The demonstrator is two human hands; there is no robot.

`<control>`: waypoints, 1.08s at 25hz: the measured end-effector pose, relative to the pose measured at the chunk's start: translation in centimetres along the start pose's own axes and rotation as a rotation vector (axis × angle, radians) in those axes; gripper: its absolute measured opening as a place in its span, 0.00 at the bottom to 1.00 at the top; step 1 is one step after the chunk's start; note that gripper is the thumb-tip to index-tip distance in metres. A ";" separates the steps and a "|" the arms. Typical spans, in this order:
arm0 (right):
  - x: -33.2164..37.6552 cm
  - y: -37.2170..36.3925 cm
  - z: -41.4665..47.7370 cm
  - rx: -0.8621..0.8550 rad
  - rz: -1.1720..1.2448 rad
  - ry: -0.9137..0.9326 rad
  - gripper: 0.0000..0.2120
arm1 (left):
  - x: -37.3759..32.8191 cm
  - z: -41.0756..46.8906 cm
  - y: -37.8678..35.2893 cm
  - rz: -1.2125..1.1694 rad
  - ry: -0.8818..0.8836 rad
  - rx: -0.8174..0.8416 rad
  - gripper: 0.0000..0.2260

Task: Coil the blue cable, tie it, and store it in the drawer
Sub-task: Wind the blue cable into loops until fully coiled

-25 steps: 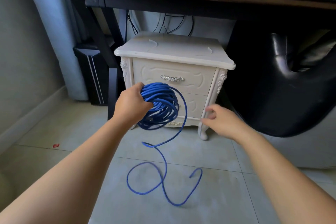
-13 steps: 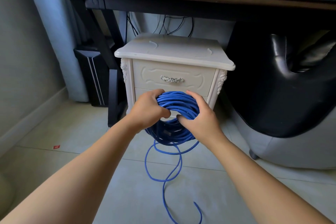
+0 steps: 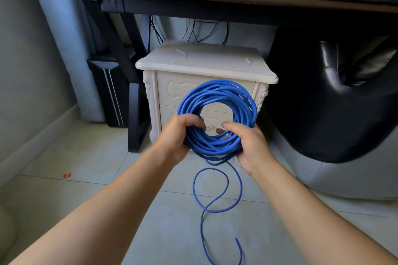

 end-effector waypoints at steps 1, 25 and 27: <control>0.1 0.4 -0.1 -0.036 -0.028 -0.005 0.16 | 0.1 0.0 0.0 0.022 0.008 0.011 0.06; 6.0 -2.4 -2.9 0.248 -0.730 0.311 0.25 | -4.4 -1.4 -0.8 0.762 -0.407 -0.064 0.11; 5.4 -1.8 -2.6 0.252 -0.541 0.239 0.25 | -4.3 -0.9 0.3 0.553 -0.344 -0.120 0.10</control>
Point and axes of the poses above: each hand's wrist, its own z-axis towards the middle knuckle, its own y-axis out of the back of the hand, x = y × z, the point moved 9 cm from there along z, towards the middle knuckle, and after that the axes turned 2 degrees about -x, right-handed, at the moved point
